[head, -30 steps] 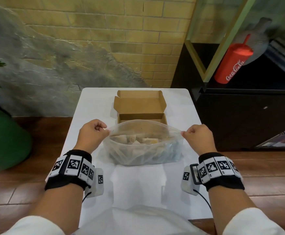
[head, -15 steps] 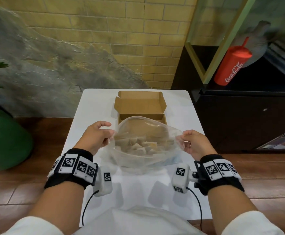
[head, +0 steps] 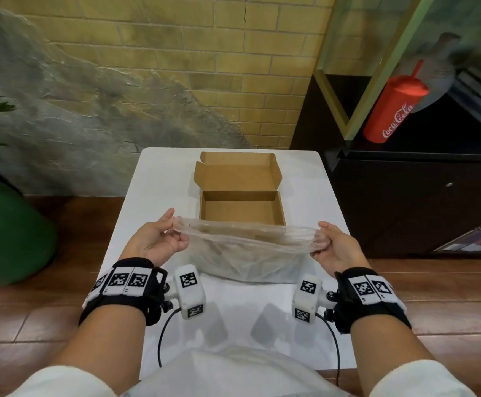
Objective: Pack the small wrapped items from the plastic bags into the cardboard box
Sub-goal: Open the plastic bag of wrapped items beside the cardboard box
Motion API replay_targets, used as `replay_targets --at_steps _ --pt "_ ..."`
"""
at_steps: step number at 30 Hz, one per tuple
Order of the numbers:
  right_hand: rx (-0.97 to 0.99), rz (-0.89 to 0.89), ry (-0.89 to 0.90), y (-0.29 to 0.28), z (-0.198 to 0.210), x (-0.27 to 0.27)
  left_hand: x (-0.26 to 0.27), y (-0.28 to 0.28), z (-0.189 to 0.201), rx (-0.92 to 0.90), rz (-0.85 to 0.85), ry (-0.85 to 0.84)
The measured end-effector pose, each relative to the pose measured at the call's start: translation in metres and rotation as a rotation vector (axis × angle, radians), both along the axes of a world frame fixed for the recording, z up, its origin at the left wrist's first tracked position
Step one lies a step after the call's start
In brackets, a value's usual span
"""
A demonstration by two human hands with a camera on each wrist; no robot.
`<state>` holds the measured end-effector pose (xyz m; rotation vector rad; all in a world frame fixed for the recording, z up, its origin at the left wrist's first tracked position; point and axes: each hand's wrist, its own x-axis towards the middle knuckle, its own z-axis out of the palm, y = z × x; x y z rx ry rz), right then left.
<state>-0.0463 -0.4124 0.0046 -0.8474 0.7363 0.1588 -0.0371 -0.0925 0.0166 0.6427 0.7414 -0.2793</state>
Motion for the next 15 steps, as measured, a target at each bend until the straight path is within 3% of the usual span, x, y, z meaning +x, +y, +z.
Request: replay_targets --at_steps 3,6,8,11,15 --pt "0.047 0.026 -0.042 -0.004 -0.004 -0.001 0.002 0.007 -0.006 -0.133 0.081 -0.043" --pt "-0.08 0.123 -0.094 0.0 -0.003 -0.003 0.001 0.008 -0.006 -0.182 0.084 -0.085" --pt "-0.261 0.208 -0.097 0.0 -0.003 -0.002 0.002 0.002 -0.001 0.026 -0.01 -0.078" --pt "-0.59 0.305 -0.034 -0.004 -0.007 0.003 0.006 -0.002 0.0 0.513 -0.236 -0.064" --pt "-0.999 0.375 0.043 -0.006 -0.012 0.007 0.005 -0.001 -0.004 0.924 -0.362 -0.033"
